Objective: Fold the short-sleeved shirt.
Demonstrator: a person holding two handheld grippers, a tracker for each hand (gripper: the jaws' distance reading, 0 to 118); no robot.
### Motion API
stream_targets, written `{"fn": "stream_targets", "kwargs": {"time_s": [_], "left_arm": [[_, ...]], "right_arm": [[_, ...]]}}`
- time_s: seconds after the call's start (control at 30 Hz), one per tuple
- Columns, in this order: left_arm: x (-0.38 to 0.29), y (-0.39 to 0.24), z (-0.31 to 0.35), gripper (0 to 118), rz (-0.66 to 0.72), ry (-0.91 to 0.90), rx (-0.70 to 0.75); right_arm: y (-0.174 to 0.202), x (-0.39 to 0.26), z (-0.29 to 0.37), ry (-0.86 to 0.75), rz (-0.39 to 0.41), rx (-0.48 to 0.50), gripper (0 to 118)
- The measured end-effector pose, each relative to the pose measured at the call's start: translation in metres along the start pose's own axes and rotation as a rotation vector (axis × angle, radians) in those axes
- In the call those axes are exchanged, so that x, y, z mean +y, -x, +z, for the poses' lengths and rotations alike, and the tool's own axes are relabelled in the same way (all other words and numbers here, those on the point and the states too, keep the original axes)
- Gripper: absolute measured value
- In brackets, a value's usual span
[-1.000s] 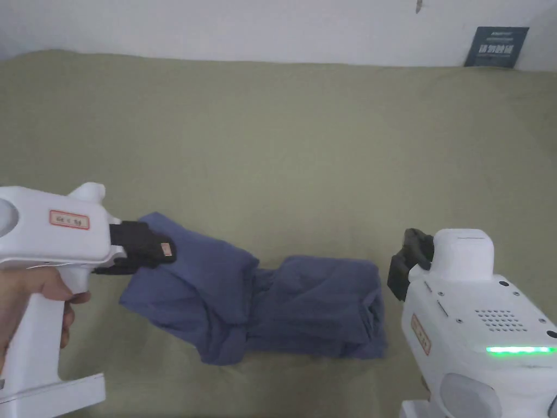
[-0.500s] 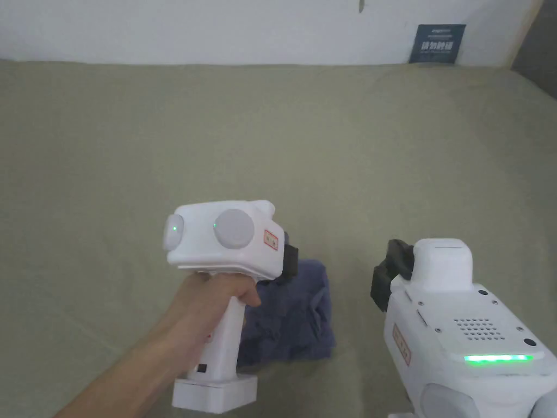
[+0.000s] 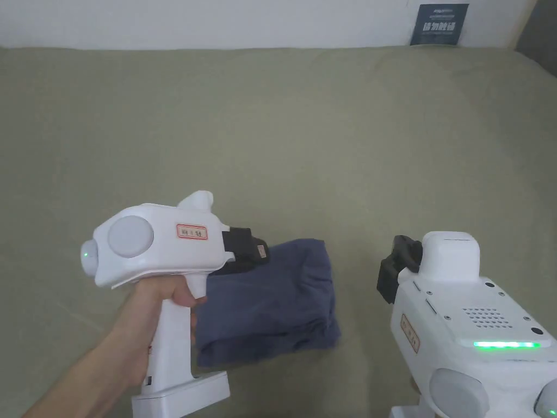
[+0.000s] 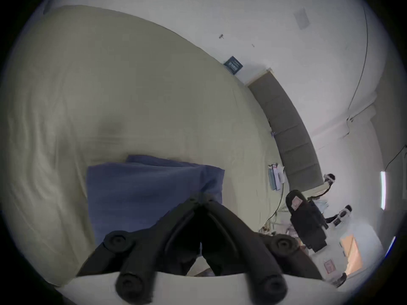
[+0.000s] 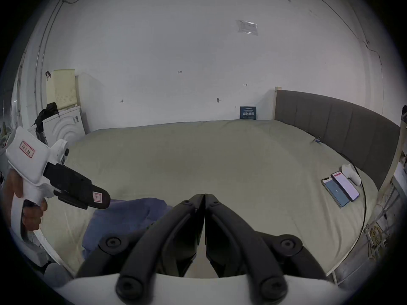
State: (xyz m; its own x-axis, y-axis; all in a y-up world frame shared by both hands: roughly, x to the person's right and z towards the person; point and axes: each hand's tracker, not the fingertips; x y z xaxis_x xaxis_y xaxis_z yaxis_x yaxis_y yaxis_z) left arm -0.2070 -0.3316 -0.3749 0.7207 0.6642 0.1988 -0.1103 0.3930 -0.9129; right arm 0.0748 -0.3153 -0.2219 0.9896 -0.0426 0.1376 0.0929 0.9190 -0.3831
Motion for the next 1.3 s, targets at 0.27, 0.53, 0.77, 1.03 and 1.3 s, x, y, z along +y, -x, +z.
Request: {"fn": "stream_targets", "kwargs": {"time_s": [0.27, 0.53, 0.77, 1.03, 1.3], "left_arm": [[-0.038, -0.003, -0.078, 1, 0.046, 0.197, -0.175], [-0.053, 0.015, -0.099, 1, 0.074, 0.2, -0.115], [-0.024, 0.034, 0.014, 1, 0.018, 0.015, -0.119], [-0.015, 0.108, 0.07, 1, 0.038, 0.006, 0.1], [-0.017, 0.134, 0.036, 86, 0.154, 0.058, -0.088]], "right_arm": [[0.001, -0.006, 0.0, 0.024, 0.024, 0.012, 6], [-0.013, -0.011, -0.001, 0.064, 0.019, 0.008, 6], [-0.008, -0.009, -0.066, 0.378, -0.309, 0.599, 6], [-0.015, -0.056, -0.187, 0.776, -0.647, 0.85, 6], [-0.036, -0.096, -0.213, 0.886, -0.908, 0.937, 6]]}}
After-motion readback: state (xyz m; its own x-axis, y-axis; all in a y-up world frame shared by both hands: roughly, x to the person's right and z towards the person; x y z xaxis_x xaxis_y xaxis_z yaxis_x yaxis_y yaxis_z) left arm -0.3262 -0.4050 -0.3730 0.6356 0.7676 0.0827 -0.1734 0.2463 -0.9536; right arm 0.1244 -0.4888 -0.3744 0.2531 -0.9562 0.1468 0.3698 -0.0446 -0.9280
